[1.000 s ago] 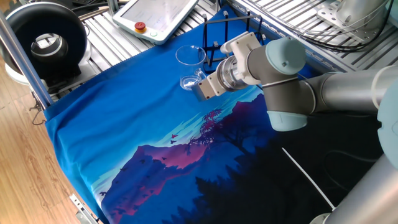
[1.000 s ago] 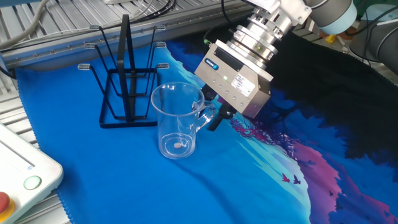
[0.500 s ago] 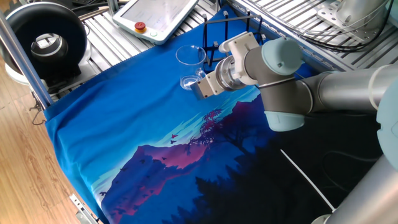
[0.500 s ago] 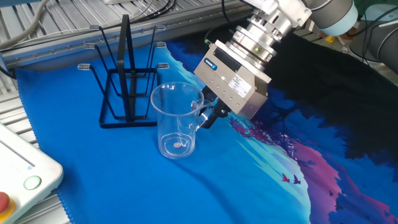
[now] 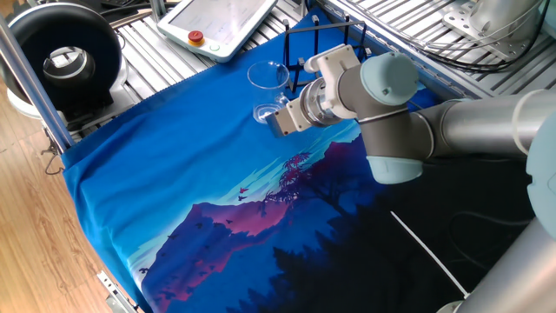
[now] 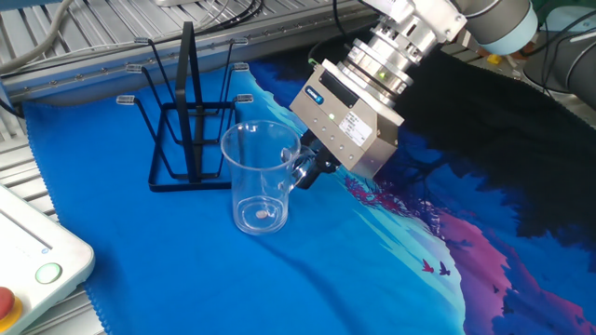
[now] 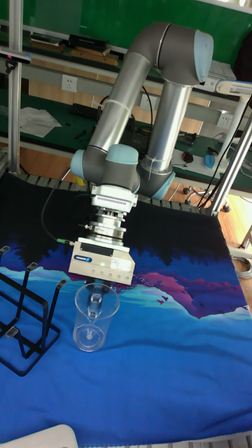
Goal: Put the cup on the cup rack
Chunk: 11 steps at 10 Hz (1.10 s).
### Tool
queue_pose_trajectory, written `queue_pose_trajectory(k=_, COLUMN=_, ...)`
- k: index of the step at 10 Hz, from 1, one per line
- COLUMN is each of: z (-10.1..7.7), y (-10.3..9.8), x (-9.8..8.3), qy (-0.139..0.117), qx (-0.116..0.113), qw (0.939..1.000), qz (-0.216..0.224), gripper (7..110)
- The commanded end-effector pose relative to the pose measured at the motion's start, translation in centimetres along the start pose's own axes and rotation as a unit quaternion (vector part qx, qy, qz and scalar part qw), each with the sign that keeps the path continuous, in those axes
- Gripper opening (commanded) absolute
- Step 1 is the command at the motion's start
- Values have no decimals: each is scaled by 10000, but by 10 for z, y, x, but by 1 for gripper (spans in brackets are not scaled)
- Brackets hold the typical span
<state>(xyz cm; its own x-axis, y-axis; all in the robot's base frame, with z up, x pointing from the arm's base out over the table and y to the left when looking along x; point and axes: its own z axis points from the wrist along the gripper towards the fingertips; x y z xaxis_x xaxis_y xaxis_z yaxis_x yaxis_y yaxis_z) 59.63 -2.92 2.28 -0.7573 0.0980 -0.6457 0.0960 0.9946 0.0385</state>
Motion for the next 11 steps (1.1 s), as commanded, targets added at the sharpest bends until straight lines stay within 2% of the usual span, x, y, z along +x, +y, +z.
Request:
queue_pose_trajectory(k=1, z=-1, y=6, x=-4, qy=-13, qx=-116, qw=9998, qz=177, gripper=7)
queue_pose_trajectory(k=2, z=-3, y=13, x=-10, qy=-23, qx=-223, qw=9996, qz=198, gripper=7)
queue_pose_trajectory(k=4, z=-7, y=17, x=-20, qy=-8, qx=-210, qw=9995, qz=234, gripper=7)
queue_pose_trajectory(k=7, z=-7, y=13, x=-27, qy=-5, qx=-180, qw=9996, qz=209, gripper=7)
queue_pose_trajectory(k=11, z=-11, y=12, x=-37, qy=-56, qx=-268, qw=9994, qz=226, gripper=7)
